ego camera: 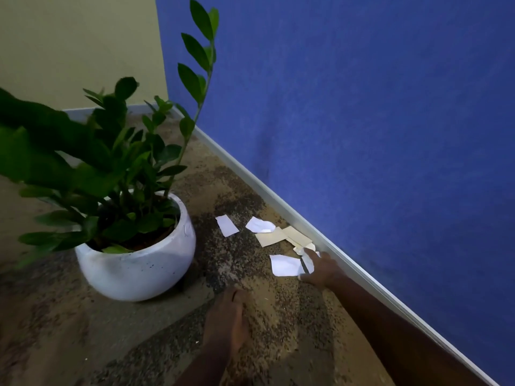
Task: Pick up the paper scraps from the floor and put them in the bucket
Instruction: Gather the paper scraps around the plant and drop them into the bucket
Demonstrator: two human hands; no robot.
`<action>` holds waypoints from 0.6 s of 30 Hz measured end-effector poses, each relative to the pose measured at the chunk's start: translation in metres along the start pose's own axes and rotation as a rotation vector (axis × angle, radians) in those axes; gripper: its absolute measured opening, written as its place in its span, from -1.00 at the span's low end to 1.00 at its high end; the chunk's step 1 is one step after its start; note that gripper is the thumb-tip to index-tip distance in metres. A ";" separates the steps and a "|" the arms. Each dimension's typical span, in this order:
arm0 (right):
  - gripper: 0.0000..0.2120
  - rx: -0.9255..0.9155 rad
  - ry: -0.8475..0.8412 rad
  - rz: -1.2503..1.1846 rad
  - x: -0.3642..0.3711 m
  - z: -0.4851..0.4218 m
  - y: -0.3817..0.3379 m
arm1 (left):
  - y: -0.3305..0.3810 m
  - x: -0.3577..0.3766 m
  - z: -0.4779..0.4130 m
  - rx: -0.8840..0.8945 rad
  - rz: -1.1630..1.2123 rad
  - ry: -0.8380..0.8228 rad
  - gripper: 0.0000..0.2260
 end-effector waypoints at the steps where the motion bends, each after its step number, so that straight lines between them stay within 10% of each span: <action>1: -0.27 0.001 0.003 0.003 0.003 -0.003 0.000 | 0.000 0.000 -0.001 -0.012 -0.008 0.002 -0.54; 11: -0.44 -0.054 0.172 0.265 0.013 0.023 -0.016 | 0.002 -0.006 -0.015 -0.086 0.141 0.094 -0.66; 18: -0.66 -0.139 0.112 -0.418 0.020 0.069 -0.050 | 0.011 0.005 -0.009 -0.301 0.964 0.046 -0.68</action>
Point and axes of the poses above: each hand's wrist, its own z-axis away from the middle knuckle, its own x-axis out of the palm, y = z × x, the point moved 7 cm from there along -z, towards the middle knuckle, and after that the axes turned 9 degrees about z, right-handed, at the moved point
